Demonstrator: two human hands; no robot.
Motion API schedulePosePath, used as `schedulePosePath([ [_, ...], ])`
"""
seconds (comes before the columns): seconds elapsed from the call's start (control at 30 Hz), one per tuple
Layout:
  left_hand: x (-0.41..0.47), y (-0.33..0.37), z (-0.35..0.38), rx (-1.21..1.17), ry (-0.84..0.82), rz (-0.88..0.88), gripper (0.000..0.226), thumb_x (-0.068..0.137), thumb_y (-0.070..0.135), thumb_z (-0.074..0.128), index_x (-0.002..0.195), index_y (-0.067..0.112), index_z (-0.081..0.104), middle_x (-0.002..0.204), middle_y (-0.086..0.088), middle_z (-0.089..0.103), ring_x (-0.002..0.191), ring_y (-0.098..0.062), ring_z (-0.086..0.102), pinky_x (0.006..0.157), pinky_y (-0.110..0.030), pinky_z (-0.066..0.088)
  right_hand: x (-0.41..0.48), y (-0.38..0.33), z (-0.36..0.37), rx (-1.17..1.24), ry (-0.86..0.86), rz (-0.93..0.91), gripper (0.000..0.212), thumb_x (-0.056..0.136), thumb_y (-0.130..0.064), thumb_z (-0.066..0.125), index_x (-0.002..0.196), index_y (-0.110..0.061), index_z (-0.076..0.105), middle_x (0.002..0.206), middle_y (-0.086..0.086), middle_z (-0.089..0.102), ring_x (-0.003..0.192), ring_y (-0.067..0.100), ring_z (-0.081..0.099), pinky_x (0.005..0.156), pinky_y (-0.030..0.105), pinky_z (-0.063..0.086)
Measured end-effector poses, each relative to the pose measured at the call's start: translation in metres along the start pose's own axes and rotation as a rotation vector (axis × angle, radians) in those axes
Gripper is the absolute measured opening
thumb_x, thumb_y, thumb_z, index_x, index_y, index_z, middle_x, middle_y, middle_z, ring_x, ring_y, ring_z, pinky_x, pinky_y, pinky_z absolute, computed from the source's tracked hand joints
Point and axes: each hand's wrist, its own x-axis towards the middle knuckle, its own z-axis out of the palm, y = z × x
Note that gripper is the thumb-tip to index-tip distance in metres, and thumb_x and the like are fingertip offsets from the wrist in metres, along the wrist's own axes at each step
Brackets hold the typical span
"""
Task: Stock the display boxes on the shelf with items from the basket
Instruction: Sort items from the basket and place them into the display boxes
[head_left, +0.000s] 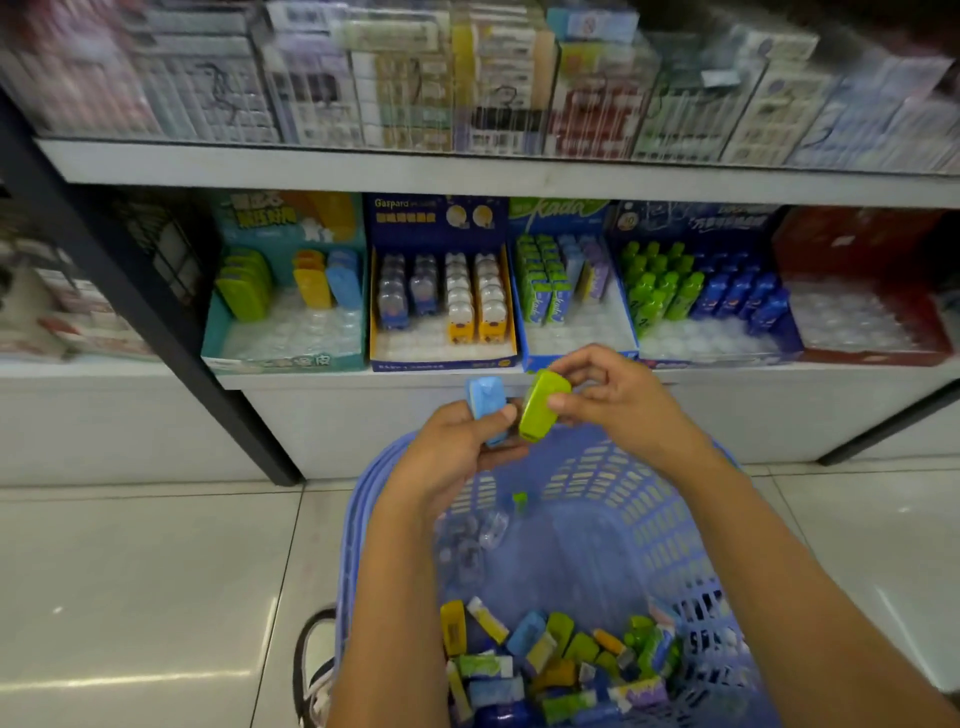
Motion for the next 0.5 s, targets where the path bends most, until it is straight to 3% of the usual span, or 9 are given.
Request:
schedulePosePath([
  [0.1, -0.011, 0.018, -0.009, 0.002, 0.096, 0.089, 0.017, 0.097, 0.01, 0.048, 0.106, 0.005, 0.061, 0.093, -0.011, 0.07, 0.08, -0.016, 0.07, 0.071, -0.023, 0.058, 0.018, -0.018, -0.002, 0.02, 0.16, -0.086, 0.025, 0.082, -0.004, 0.069, 0.093, -0.023, 0.058, 0.092, 0.009, 0.064, 0.069, 0.019, 0.068, 0.062, 0.021, 0.054],
  [0.2, -0.022, 0.03, -0.014, -0.017, 0.174, 0.136, 0.011, 0.098, 0.012, 0.048, 0.095, 0.01, 0.059, 0.084, -0.01, 0.069, 0.064, -0.011, 0.066, 0.059, -0.019, 0.056, 0.036, -0.033, 0.001, -0.054, 0.259, -0.127, 0.025, 0.085, -0.006, 0.067, 0.097, -0.023, 0.053, 0.093, 0.008, 0.059, 0.076, 0.027, 0.067, 0.07, 0.03, 0.056],
  [0.27, -0.026, 0.035, -0.018, -0.015, 0.249, 0.173, 0.015, 0.099, 0.016, 0.047, 0.088, 0.012, 0.056, 0.074, -0.007, 0.066, 0.051, -0.007, 0.058, 0.049, -0.018, 0.049, 0.047, -0.044, 0.008, -0.067, 0.262, -0.17, 0.026, 0.086, -0.007, 0.066, 0.1, -0.023, 0.053, 0.089, 0.0, 0.057, 0.074, 0.02, 0.067, 0.071, 0.028, 0.057],
  [0.37, -0.03, 0.04, -0.027, -0.016, 0.382, 0.225, 0.026, 0.1, 0.033, 0.044, 0.087, 0.014, 0.057, 0.058, 0.002, 0.056, 0.042, -0.005, 0.042, 0.042, -0.017, 0.035, 0.062, -0.062, 0.03, -0.071, 0.2, -0.222, 0.025, 0.087, -0.01, 0.065, 0.098, -0.029, 0.054, 0.098, 0.004, 0.061, 0.078, 0.014, 0.068, 0.068, 0.021, 0.055],
  [0.5, -0.035, 0.046, -0.044, -0.067, 0.518, 0.289, 0.039, 0.097, 0.045, 0.042, 0.082, 0.013, 0.058, 0.049, 0.005, 0.046, 0.036, -0.004, 0.028, 0.036, -0.016, 0.024, 0.089, -0.081, 0.082, -0.187, 0.13, -0.288, 0.024, 0.084, -0.011, 0.068, 0.1, -0.025, 0.055, 0.094, -0.001, 0.063, 0.081, 0.019, 0.066, 0.074, 0.034, 0.057],
])
